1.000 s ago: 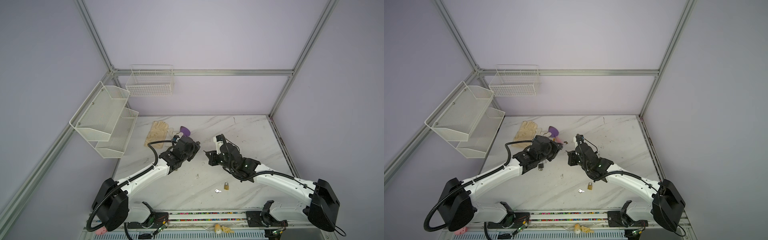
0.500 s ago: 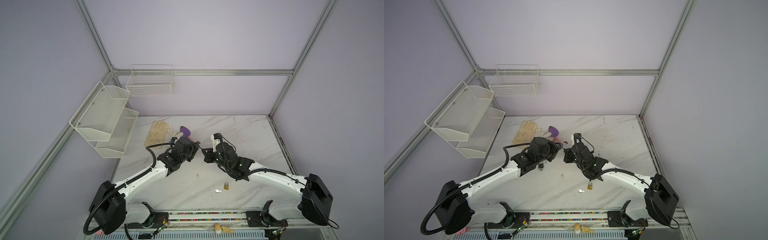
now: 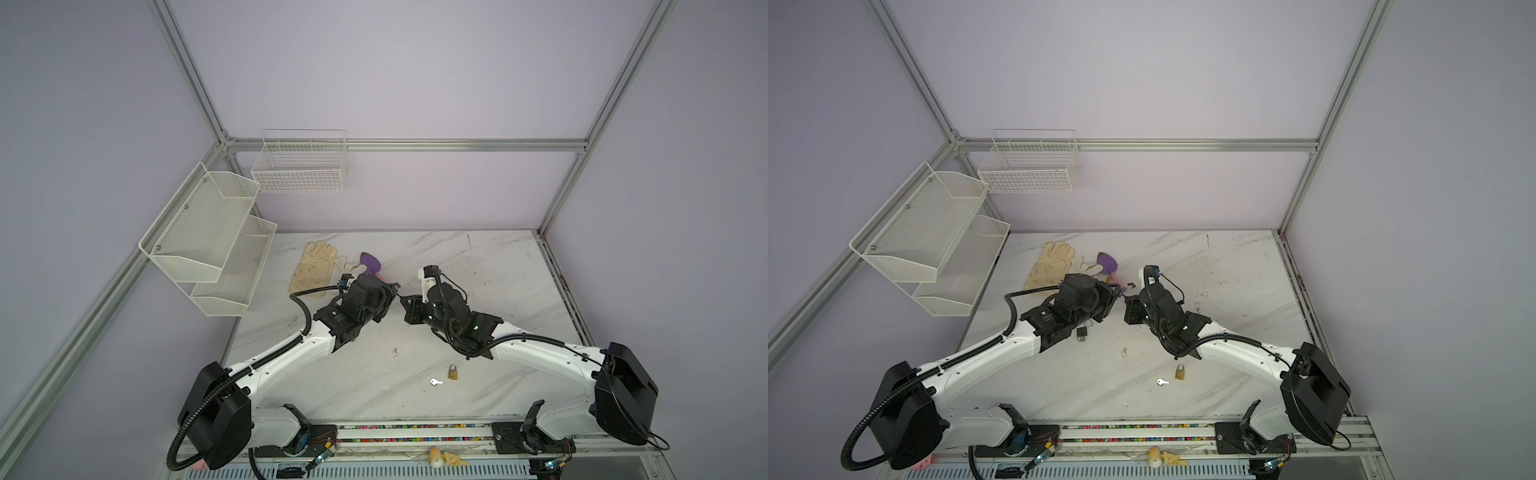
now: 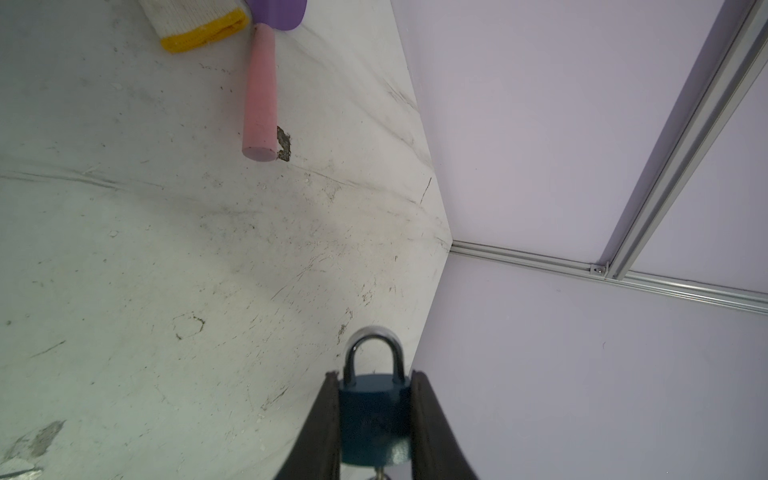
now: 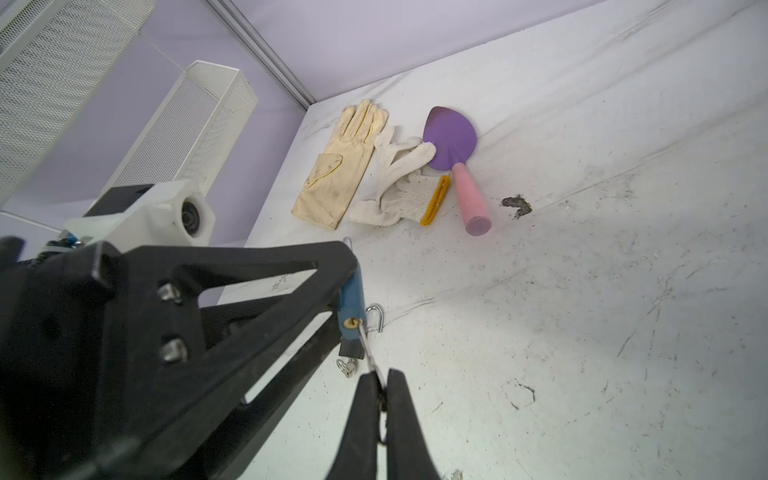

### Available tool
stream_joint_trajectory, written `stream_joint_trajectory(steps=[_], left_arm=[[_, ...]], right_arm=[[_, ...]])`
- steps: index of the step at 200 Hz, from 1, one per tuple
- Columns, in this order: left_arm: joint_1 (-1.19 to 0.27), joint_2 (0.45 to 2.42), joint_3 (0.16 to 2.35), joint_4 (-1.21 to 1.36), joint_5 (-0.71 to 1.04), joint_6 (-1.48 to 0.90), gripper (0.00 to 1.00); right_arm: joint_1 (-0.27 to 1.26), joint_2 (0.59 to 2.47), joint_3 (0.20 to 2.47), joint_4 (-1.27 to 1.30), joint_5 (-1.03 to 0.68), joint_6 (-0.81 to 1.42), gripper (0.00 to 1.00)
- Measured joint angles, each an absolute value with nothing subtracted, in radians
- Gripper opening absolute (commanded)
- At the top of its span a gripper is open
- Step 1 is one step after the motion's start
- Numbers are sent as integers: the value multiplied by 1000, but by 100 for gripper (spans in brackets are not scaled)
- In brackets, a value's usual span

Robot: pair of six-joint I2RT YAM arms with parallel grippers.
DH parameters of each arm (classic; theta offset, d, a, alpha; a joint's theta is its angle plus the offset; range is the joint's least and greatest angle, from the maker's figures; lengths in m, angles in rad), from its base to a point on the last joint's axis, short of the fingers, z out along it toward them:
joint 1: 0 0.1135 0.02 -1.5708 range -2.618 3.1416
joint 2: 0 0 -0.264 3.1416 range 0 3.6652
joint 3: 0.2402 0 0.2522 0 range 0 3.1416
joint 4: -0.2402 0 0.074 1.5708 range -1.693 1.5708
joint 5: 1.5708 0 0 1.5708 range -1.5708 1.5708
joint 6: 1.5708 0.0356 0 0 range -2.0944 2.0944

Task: Unlock with the key
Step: 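Push the silver key into the blue padlock's keyhole with the right gripper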

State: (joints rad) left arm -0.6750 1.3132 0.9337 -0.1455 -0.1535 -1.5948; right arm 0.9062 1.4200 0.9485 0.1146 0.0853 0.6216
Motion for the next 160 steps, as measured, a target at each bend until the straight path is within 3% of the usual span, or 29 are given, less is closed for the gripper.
stream_joint_trajectory(steps=[160], left_arm=[[-673,1313,934,-161,-204,-1597,0]], right_arm=[[918,1491,1033,62,124,650,0]])
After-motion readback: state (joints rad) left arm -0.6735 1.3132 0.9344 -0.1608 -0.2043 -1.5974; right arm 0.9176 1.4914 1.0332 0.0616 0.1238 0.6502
